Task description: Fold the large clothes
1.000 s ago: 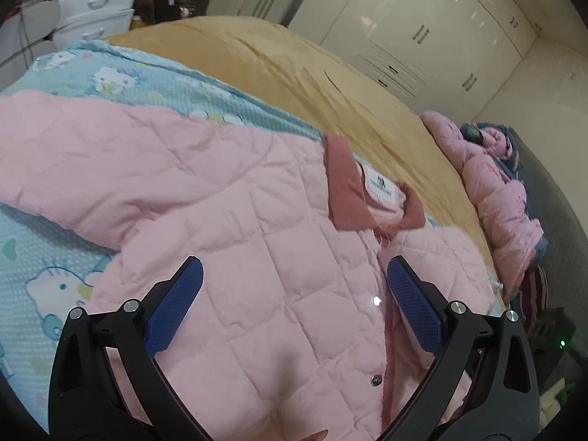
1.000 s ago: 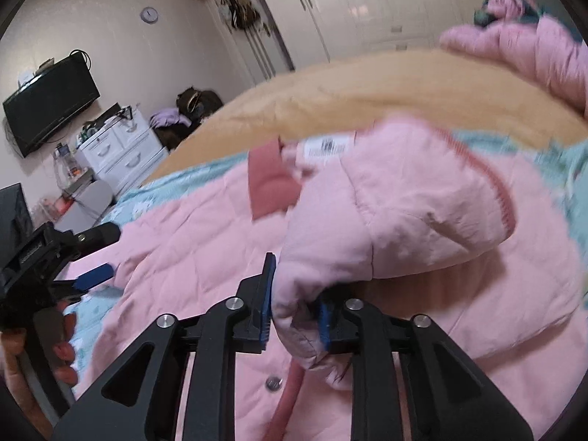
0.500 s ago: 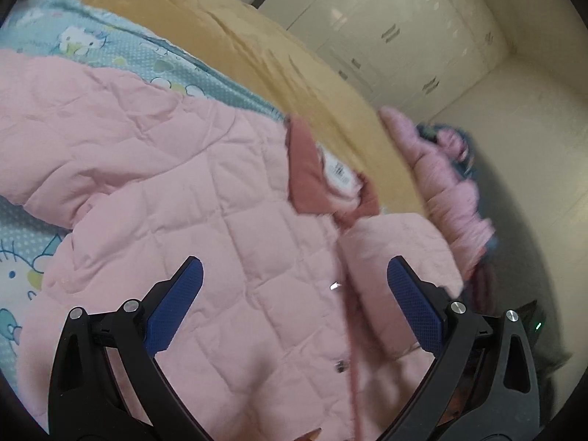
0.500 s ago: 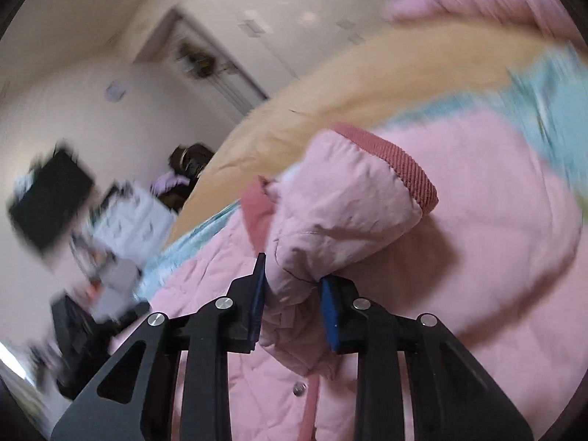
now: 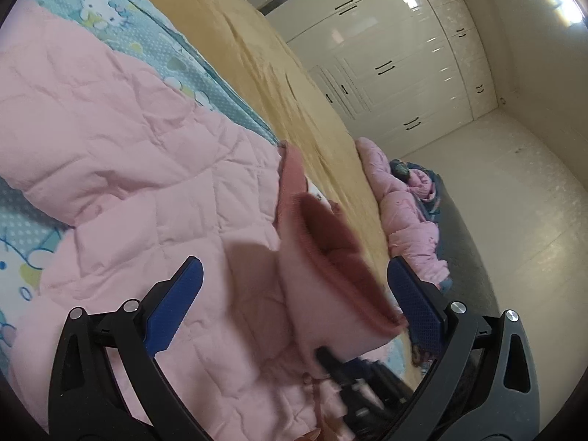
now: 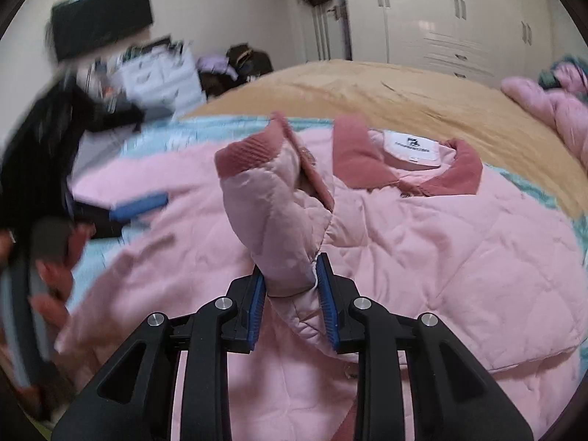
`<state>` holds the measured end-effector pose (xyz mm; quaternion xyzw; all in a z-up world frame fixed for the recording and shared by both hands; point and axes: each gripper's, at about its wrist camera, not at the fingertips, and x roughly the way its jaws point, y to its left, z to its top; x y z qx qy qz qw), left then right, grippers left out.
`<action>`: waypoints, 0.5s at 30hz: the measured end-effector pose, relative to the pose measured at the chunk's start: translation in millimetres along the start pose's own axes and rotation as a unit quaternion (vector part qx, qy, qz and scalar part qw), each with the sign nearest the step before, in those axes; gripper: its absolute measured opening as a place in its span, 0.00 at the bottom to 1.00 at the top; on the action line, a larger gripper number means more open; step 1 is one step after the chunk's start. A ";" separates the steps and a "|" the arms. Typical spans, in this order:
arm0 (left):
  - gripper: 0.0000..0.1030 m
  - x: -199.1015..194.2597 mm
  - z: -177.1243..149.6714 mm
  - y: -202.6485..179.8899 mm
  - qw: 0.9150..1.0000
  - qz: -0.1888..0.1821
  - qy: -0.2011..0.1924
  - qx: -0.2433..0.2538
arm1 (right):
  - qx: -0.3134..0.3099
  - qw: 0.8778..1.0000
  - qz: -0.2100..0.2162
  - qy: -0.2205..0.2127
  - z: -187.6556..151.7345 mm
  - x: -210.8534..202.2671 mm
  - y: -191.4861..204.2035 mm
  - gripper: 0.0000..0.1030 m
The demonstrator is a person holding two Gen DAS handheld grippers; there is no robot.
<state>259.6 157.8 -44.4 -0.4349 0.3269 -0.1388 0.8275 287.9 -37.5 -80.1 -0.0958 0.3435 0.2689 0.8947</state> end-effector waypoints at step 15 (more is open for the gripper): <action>0.91 54.5 -28.5 9.8 0.995 0.067 0.065 0.029 | 0.032 0.999 0.033 0.007 -17.0 -37.8 -27.8 0.54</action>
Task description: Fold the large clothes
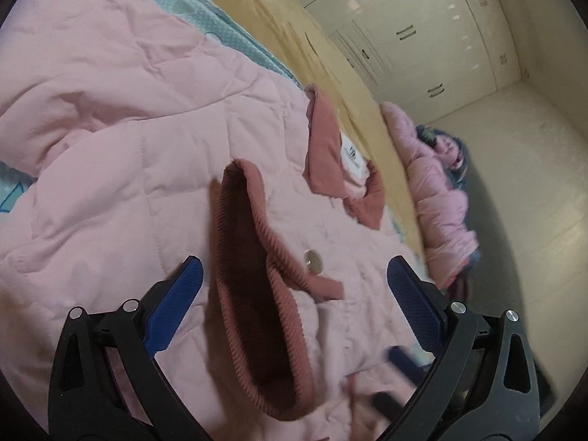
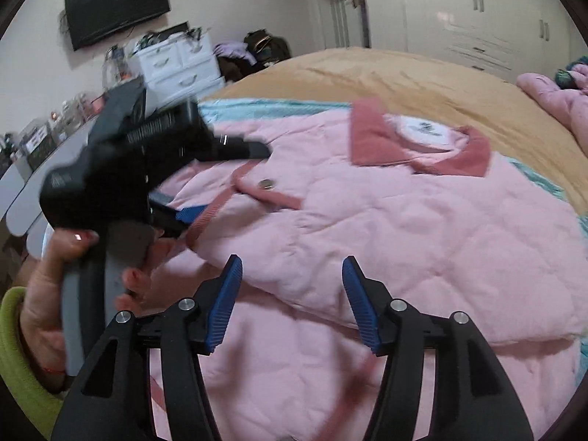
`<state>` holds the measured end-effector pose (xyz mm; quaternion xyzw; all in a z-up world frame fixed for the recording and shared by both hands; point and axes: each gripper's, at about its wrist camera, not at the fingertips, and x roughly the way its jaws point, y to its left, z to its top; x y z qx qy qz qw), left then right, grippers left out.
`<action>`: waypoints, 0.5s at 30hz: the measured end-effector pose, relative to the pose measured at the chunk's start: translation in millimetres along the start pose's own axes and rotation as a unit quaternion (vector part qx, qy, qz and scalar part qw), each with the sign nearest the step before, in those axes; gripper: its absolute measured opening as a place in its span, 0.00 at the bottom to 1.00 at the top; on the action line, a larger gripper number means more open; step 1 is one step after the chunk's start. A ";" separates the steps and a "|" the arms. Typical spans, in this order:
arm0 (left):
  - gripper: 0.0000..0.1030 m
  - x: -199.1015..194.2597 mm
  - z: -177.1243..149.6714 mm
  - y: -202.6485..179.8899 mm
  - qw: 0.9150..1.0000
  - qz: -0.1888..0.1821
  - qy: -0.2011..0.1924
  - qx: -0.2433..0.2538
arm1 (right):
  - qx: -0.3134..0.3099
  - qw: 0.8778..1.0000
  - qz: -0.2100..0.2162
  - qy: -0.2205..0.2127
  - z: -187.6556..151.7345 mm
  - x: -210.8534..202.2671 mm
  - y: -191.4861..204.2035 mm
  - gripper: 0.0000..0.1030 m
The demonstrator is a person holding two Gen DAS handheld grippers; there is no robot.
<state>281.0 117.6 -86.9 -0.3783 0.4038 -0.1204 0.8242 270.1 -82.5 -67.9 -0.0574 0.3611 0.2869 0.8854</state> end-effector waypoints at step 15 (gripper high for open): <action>0.12 -47.9 -4.7 -91.8 0.967 0.053 -0.122 0.219 | 0.132 0.979 -0.141 -0.072 -4.1 -73.1 -132.3 0.54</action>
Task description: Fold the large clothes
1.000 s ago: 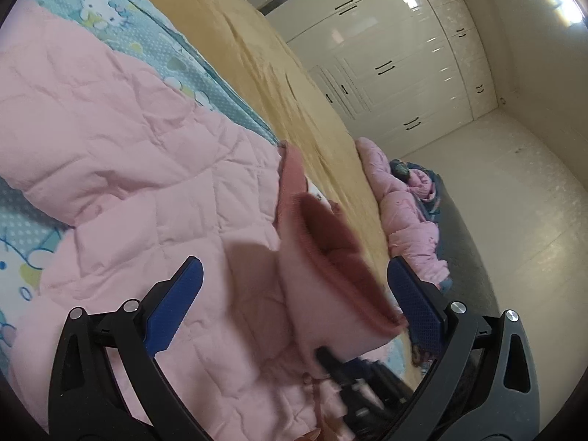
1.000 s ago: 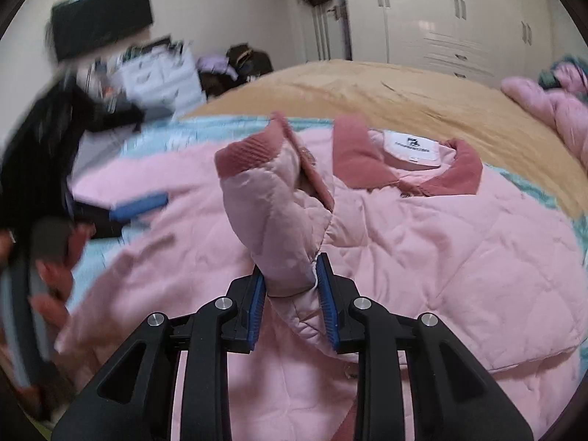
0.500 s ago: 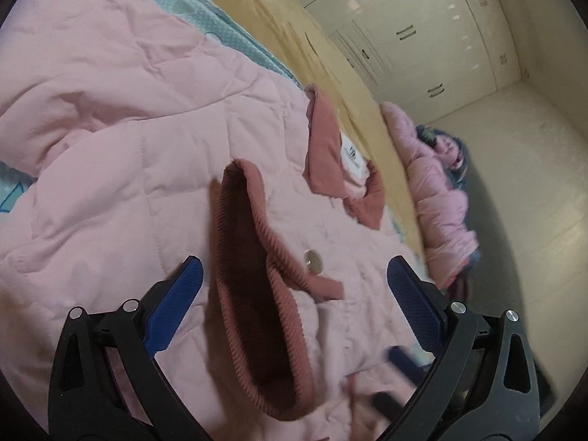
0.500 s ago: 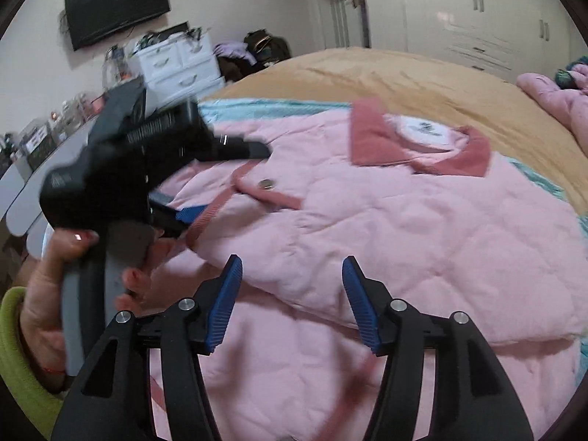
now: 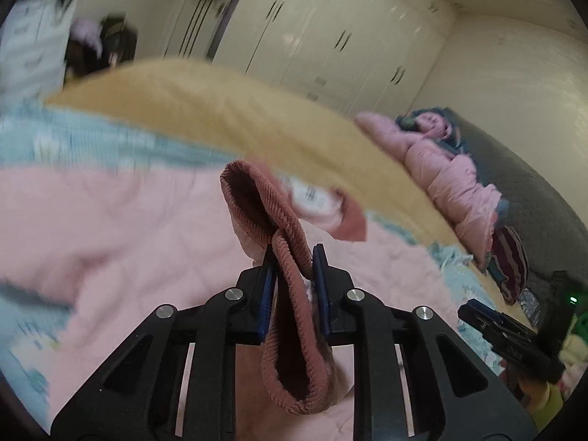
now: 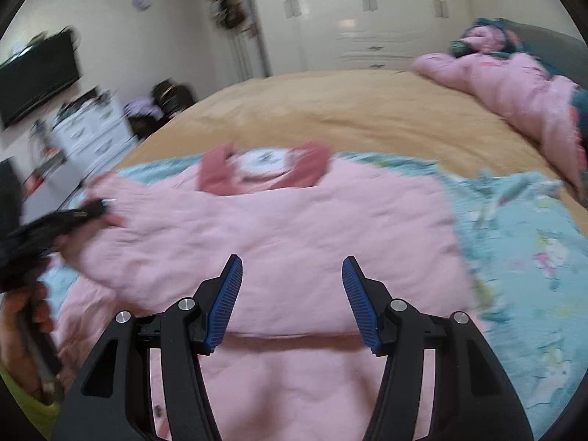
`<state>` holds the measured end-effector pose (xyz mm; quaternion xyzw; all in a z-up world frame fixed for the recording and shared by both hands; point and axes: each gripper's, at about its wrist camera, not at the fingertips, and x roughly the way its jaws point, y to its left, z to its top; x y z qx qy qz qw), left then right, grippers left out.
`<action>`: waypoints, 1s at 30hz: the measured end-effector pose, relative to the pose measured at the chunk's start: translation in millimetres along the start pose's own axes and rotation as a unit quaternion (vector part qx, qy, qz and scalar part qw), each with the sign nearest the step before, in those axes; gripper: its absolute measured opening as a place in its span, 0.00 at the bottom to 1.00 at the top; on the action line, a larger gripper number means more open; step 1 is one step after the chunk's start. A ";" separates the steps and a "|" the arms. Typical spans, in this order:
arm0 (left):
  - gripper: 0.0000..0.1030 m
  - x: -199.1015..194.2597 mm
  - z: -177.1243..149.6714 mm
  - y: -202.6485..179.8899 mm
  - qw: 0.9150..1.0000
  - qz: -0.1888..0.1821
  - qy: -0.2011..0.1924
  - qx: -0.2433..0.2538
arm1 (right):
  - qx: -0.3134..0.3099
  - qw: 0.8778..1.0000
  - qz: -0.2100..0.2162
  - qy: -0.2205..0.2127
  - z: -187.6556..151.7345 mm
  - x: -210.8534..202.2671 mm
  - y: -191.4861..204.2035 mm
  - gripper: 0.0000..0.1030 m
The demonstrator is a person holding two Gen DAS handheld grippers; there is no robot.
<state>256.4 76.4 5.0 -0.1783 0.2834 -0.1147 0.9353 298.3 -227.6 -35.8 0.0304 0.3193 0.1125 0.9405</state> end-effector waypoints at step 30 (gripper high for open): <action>0.20 42.3 -19.4 24.6 0.995 0.042 0.089 -0.012 | 0.046 0.992 -0.058 0.106 2.1 104.8 -48.5 0.61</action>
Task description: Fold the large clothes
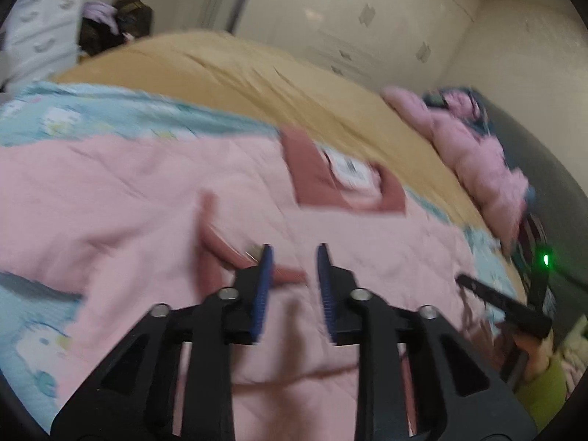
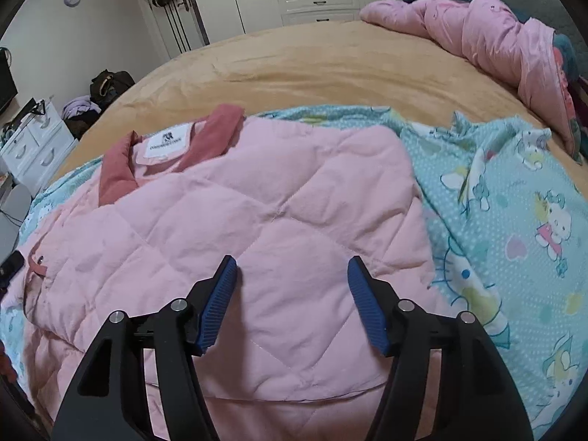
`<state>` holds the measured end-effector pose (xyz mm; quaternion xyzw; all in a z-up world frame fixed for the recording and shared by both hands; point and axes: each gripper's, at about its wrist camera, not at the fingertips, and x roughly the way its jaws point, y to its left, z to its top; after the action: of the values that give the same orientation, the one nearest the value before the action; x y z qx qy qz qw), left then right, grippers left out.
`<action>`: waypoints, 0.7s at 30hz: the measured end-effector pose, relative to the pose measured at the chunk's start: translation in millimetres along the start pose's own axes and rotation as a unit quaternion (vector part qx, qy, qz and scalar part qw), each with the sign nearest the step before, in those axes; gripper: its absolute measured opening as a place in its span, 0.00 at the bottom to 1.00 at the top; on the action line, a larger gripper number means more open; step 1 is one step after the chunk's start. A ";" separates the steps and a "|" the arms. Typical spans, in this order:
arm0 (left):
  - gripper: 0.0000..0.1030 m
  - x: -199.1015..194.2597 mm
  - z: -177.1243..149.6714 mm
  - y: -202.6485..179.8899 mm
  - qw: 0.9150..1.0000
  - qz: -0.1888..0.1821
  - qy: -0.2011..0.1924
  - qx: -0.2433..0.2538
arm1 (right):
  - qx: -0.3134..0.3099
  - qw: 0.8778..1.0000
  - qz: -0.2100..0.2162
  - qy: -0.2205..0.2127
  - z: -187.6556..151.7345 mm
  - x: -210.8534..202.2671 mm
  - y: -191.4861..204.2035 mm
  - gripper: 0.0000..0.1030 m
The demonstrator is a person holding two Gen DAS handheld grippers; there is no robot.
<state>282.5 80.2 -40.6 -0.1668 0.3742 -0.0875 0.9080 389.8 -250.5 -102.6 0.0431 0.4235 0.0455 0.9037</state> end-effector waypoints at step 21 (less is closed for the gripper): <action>0.69 25.1 -28.9 -5.6 0.997 0.033 0.063 0.042 | 0.017 0.999 0.034 -0.012 -19.2 -16.6 10.7 0.86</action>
<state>279.5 61.0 -74.0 -0.1107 0.4322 -0.0836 0.8910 363.9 -241.1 -100.9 0.0730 0.4120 0.0687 0.9056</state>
